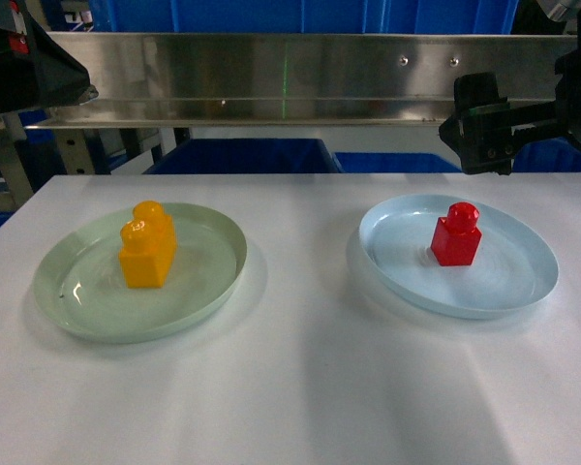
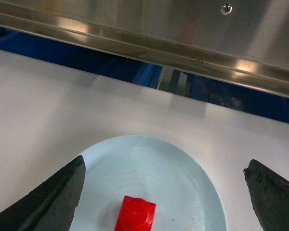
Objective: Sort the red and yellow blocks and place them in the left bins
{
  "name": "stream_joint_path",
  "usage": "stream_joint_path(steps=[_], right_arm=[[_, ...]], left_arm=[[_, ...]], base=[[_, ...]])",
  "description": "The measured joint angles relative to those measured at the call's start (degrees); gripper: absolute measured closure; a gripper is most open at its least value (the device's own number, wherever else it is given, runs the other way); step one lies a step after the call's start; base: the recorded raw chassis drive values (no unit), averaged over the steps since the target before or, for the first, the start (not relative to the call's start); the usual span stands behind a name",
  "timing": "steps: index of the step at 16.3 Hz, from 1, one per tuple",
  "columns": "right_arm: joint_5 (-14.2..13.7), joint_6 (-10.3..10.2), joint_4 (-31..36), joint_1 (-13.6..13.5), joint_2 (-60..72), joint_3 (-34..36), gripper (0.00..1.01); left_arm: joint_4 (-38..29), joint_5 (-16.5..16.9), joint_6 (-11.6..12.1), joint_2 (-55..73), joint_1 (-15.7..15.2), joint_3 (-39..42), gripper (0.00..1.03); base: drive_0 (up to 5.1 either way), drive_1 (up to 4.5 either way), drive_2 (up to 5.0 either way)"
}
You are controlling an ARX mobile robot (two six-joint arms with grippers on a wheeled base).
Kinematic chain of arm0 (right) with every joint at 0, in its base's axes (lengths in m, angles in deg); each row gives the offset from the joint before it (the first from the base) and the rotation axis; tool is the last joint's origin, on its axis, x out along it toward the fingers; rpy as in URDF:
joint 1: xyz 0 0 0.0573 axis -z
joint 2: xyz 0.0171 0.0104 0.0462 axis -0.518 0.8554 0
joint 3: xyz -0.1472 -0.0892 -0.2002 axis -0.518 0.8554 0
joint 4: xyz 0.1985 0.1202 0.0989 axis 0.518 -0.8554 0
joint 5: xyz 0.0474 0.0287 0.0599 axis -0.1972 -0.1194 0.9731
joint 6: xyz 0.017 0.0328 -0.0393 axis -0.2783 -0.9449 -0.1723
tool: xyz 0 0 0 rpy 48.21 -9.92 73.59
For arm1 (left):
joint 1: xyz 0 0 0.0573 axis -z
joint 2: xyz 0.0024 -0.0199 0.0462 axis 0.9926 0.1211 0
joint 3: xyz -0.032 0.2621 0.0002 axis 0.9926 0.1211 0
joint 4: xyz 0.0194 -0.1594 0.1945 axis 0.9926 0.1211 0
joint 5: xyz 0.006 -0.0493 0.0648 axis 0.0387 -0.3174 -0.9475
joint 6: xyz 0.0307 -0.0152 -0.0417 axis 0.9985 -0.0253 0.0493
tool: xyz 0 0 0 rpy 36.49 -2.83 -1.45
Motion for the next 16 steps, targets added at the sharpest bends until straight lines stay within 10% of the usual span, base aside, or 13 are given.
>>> stream_joint_path(steps=[2, 10, 16], right_arm=[[-0.26, 3.04, -3.96, -0.2, 3.63, -3.5, 0.03], [-0.81, 2.73, -4.11, 0.46, 13.53, -7.5, 0.03], [1.11, -3.43, -6.47, 0.79, 16.24, -8.17, 0.03]], left_arm=[[0.0, -0.02, 0.0, 0.0, -0.04, 0.0, 0.05], [0.0, 0.04, 0.0, 0.0, -0.04, 0.0, 0.05], [0.0, 0.07, 0.0, 0.0, -0.02, 0.0, 0.05]], base=[[0.0, 0.0, 0.0], [0.0, 0.0, 0.0], [0.0, 0.0, 0.0]])
